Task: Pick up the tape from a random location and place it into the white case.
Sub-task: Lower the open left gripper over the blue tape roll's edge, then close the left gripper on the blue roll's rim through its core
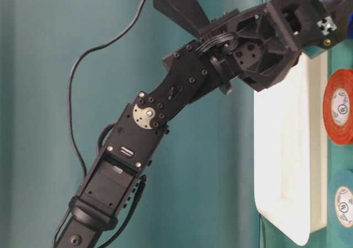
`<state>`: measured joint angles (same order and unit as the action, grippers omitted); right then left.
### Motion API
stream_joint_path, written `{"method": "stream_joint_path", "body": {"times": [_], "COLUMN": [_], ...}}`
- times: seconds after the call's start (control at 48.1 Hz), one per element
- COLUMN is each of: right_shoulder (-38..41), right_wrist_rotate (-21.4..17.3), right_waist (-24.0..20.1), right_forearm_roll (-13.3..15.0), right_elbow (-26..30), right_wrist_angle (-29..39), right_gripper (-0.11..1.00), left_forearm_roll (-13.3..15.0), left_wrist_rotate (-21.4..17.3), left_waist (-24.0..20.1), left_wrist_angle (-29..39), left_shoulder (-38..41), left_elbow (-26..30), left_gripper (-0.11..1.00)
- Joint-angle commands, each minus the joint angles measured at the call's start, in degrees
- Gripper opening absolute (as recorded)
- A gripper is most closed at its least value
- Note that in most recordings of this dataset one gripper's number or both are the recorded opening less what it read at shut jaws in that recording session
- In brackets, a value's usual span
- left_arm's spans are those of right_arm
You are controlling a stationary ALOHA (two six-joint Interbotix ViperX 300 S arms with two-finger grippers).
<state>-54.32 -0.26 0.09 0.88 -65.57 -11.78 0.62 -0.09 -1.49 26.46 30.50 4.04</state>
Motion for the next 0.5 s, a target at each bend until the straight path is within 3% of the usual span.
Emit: {"method": "stream_joint_path", "body": {"times": [0.0,0.478], "right_shoulder": [0.5,0.5], "right_wrist_rotate": [0.0,-0.1], "right_waist": [-0.1,-0.1], "right_forearm_roll": [0.0,0.1], "right_elbow": [1.2,1.2], "right_wrist_angle": [-0.5,-0.6], "right_gripper": [0.0,0.0], "left_forearm_roll": [0.0,0.1], "left_wrist_rotate": [0.1,0.1], "left_waist": [0.0,-0.3], "left_wrist_angle": [-0.8,-1.1], "left_shoulder": [-0.8,0.1], "left_elbow": [-0.2,-0.3], "left_gripper": [0.87,0.87]}}
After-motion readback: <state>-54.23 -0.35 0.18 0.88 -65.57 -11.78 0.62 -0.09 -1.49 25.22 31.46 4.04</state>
